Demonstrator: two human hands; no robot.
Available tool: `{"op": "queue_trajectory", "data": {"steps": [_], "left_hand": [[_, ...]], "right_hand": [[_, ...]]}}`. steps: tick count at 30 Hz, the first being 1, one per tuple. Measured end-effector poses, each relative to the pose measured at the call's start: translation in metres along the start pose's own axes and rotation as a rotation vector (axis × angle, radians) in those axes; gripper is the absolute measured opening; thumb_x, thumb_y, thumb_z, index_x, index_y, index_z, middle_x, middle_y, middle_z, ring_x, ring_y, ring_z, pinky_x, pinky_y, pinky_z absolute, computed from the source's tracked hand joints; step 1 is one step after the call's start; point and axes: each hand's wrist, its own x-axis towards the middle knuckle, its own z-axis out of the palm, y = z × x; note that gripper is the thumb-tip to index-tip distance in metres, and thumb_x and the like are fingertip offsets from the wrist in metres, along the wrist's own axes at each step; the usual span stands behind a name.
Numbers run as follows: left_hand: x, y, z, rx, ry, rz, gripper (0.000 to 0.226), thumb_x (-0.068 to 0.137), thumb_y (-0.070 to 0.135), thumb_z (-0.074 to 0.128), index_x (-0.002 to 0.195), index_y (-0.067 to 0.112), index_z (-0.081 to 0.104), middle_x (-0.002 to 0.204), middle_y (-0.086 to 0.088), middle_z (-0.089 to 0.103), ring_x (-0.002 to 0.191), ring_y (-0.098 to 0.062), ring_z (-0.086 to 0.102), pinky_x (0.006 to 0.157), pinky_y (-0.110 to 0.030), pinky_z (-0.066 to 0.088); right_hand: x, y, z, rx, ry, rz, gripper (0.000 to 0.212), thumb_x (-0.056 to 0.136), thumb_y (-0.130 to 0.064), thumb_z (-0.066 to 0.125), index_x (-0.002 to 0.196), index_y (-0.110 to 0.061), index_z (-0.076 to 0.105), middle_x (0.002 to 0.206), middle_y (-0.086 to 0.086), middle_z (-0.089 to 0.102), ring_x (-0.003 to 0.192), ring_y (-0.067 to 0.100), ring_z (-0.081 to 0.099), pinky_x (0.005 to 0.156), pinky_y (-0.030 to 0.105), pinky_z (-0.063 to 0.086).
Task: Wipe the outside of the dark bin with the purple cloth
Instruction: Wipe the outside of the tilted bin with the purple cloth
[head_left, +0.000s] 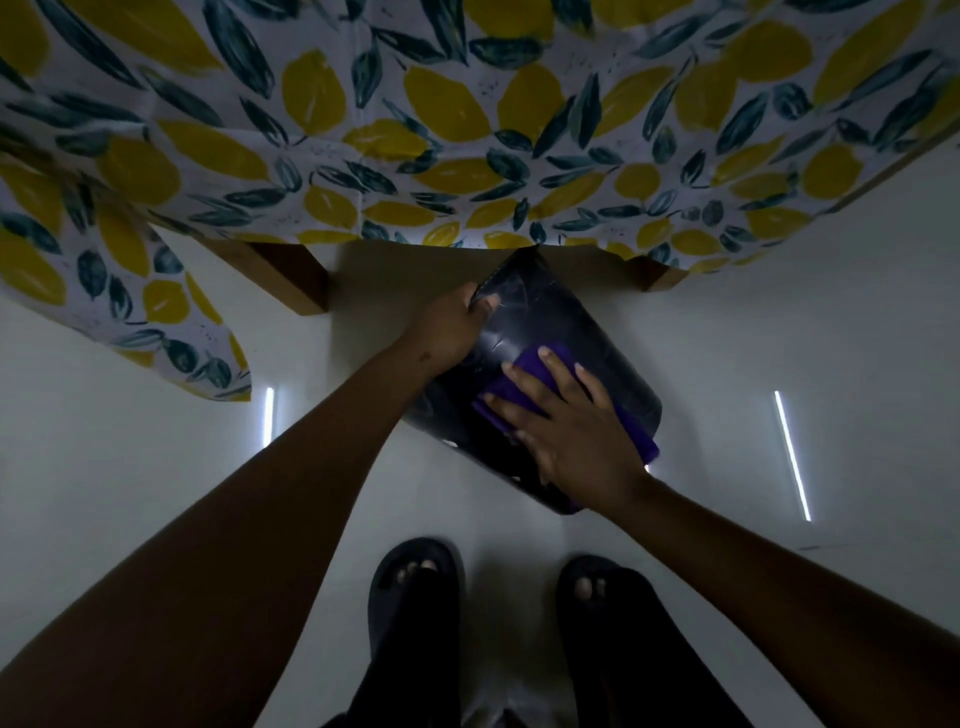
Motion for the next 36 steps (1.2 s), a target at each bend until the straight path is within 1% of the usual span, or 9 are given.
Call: {"op": "queue_trajectory", "data": {"steps": [5, 12, 19, 21, 23, 25, 28, 32, 36], "left_hand": [[0.000, -0.004, 0.001, -0.002, 0.002, -0.021, 0.041, 0.100, 0.034, 0.038, 0.125, 0.005, 0.050, 0.121, -0.020, 0.060, 0.112, -0.033, 0.056, 0.081, -0.027, 0.035], [0.007, 0.003, 0.000, 0.025, -0.013, -0.070, 0.050, 0.099, 0.039, 0.037, 0.134, 0.004, 0.044, 0.133, -0.022, 0.054, 0.119, -0.035, 0.052, 0.094, -0.036, 0.040], [0.013, 0.021, 0.000, 0.082, -0.023, -0.129, 0.049, 0.101, 0.032, 0.036, 0.137, 0.000, 0.040, 0.139, -0.024, 0.047, 0.126, -0.037, 0.046, 0.099, -0.037, 0.038], [0.012, 0.020, -0.006, 0.033, -0.029, -0.122, 0.042, 0.100, 0.032, 0.040, 0.128, 0.002, 0.047, 0.128, -0.022, 0.055, 0.116, -0.034, 0.052, 0.090, -0.035, 0.041], [0.004, 0.010, -0.014, -0.065, -0.020, -0.082, 0.029, 0.097, 0.033, 0.047, 0.111, 0.008, 0.054, 0.104, -0.016, 0.058, 0.096, -0.024, 0.055, 0.073, -0.030, 0.039], [-0.010, -0.004, -0.018, -0.003, -0.019, -0.026, 0.032, 0.095, 0.038, 0.049, 0.108, 0.010, 0.054, 0.101, -0.011, 0.060, 0.094, -0.021, 0.056, 0.068, -0.029, 0.038], [-0.023, -0.021, -0.012, 0.195, 0.055, 0.044, 0.040, 0.096, 0.043, 0.044, 0.117, 0.011, 0.056, 0.118, -0.014, 0.065, 0.110, -0.031, 0.058, 0.079, -0.028, 0.037], [-0.014, -0.020, -0.006, 0.142, 0.094, 0.066, 0.036, 0.097, 0.040, 0.044, 0.119, 0.015, 0.055, 0.121, -0.012, 0.065, 0.113, -0.030, 0.058, 0.082, -0.027, 0.038], [-0.007, -0.012, -0.009, 0.115, 0.021, 0.089, 0.037, 0.097, 0.037, 0.044, 0.122, 0.012, 0.054, 0.123, -0.013, 0.064, 0.114, -0.028, 0.058, 0.092, -0.033, 0.044]], "right_hand": [[0.011, -0.006, -0.001, 0.026, 0.038, 0.026, 0.051, 0.098, -0.039, 0.033, 0.149, -0.039, 0.025, 0.160, -0.004, 0.021, 0.148, 0.030, 0.012, 0.115, 0.048, 0.017], [-0.040, 0.007, 0.016, -0.028, 0.036, 0.031, 0.059, 0.088, -0.035, 0.036, 0.147, -0.035, 0.032, 0.157, 0.001, 0.028, 0.144, 0.033, 0.019, 0.112, 0.050, 0.017], [-0.011, 0.004, 0.002, 0.119, 0.014, 0.036, 0.058, 0.092, -0.035, 0.037, 0.149, -0.037, 0.025, 0.161, -0.002, 0.016, 0.148, 0.030, 0.008, 0.116, 0.048, 0.015], [-0.011, 0.002, 0.003, 0.196, 0.041, 0.031, 0.055, 0.096, -0.035, 0.038, 0.149, -0.038, 0.024, 0.161, -0.004, 0.017, 0.148, 0.028, 0.008, 0.116, 0.047, 0.014], [-0.009, 0.008, 0.004, 0.248, 0.073, 0.046, 0.052, 0.097, -0.033, 0.037, 0.149, -0.038, 0.027, 0.161, -0.006, 0.018, 0.149, 0.026, 0.009, 0.116, 0.047, 0.017], [-0.007, 0.020, 0.005, 0.304, 0.118, 0.121, 0.050, 0.098, -0.032, 0.036, 0.148, -0.035, 0.031, 0.160, -0.005, 0.021, 0.149, 0.025, 0.010, 0.116, 0.050, 0.022], [-0.016, 0.021, 0.010, 0.299, 0.164, 0.171, 0.050, 0.098, -0.032, 0.037, 0.148, -0.035, 0.030, 0.159, -0.003, 0.023, 0.148, 0.027, 0.011, 0.117, 0.050, 0.019], [-0.032, -0.001, 0.024, 0.067, 0.078, 0.015, 0.061, 0.092, -0.034, 0.043, 0.149, -0.039, 0.022, 0.161, -0.003, 0.017, 0.147, 0.033, 0.011, 0.115, 0.053, 0.018], [0.006, 0.002, 0.008, 0.021, 0.069, 0.022, 0.055, 0.097, -0.036, 0.040, 0.149, -0.039, 0.023, 0.161, -0.002, 0.018, 0.147, 0.033, 0.011, 0.115, 0.053, 0.019]]}}
